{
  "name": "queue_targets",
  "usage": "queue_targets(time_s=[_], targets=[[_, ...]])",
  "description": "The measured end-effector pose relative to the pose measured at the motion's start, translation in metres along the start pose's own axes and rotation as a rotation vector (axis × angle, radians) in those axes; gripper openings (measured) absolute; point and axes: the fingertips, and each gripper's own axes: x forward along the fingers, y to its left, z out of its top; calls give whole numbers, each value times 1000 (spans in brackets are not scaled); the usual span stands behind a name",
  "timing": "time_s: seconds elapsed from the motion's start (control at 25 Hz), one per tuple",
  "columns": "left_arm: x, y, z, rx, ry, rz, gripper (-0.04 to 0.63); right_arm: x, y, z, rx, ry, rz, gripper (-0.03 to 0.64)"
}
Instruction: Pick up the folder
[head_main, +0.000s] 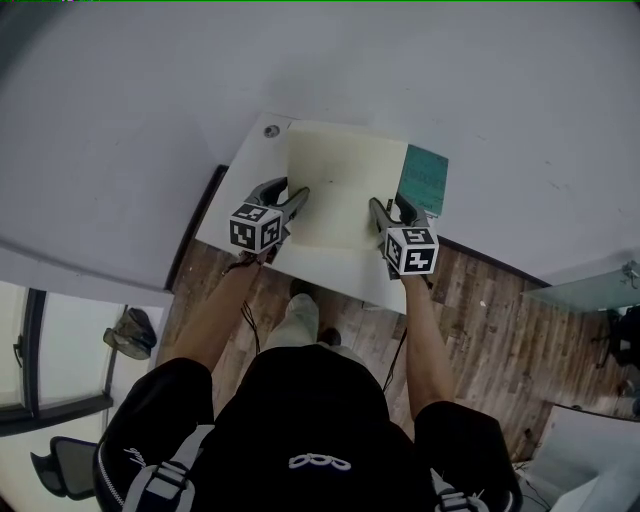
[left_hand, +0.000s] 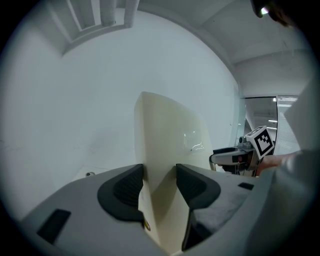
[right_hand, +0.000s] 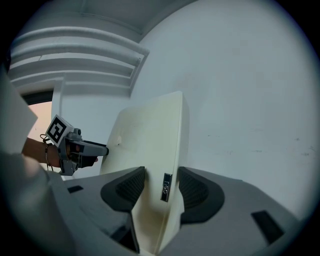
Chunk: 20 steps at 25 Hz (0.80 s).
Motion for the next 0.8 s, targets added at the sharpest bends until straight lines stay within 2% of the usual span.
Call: queue_targets(time_s=[0.8], targets=[[-45,-18,10,32,-86,10,224,-37,29,17,-53,-70,7,229]])
